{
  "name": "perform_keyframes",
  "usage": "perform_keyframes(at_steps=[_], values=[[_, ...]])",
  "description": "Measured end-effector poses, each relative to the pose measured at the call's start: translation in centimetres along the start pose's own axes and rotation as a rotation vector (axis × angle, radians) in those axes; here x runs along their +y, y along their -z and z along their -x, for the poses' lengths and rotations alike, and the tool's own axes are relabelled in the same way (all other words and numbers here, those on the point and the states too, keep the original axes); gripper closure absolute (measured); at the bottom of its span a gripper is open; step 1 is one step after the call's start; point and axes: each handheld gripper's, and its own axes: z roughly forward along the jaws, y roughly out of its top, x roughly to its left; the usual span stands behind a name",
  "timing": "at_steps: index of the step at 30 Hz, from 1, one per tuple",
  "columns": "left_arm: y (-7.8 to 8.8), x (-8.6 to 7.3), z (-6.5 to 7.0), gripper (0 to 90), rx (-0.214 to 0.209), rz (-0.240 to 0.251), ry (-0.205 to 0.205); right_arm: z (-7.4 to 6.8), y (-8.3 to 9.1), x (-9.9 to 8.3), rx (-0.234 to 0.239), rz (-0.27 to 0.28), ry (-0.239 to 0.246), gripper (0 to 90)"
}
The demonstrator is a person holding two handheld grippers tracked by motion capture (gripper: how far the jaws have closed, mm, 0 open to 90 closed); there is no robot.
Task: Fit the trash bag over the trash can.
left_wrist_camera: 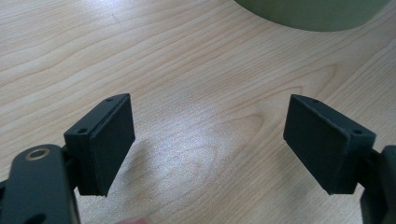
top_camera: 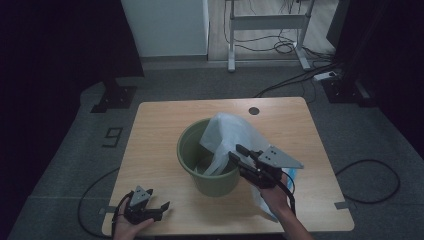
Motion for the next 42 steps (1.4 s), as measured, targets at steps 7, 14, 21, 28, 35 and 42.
perform_keyframes(at_steps=[7, 14, 21, 28, 35, 42], values=[[0.0, 0.0, 0.0, 16.3, 0.003, 0.002, 0.002, 0.3, 5.3, -2.6, -0.119, 0.025, 0.000, 32.0], [0.0, 0.0, 0.0, 16.3, 0.007, -0.001, 0.004, 1.6, 6.6, -6.5, -0.163, -0.054, -0.045, 28.3], [0.0, -0.1, 0.0, 16.3, 0.008, 0.000, 0.006, 1.9, 5.3, -10.5, -0.205, -0.140, -0.111, 25.5], [0.8, 0.6, 0.1, 16.2, 0.004, 0.041, 0.039, 1.8, 4.7, -12.4, -0.260, -0.180, -0.133, 31.2], [1.2, 1.2, 0.8, 16.2, -0.011, 0.074, 0.049, 3.2, 5.0, -12.9, -0.306, -0.208, -0.155, 76.3], [2.5, 1.9, 0.5, 16.1, 0.012, 0.093, 0.055, 4.6, 5.8, -11.6, -0.373, -0.145, -0.162, 86.4]])
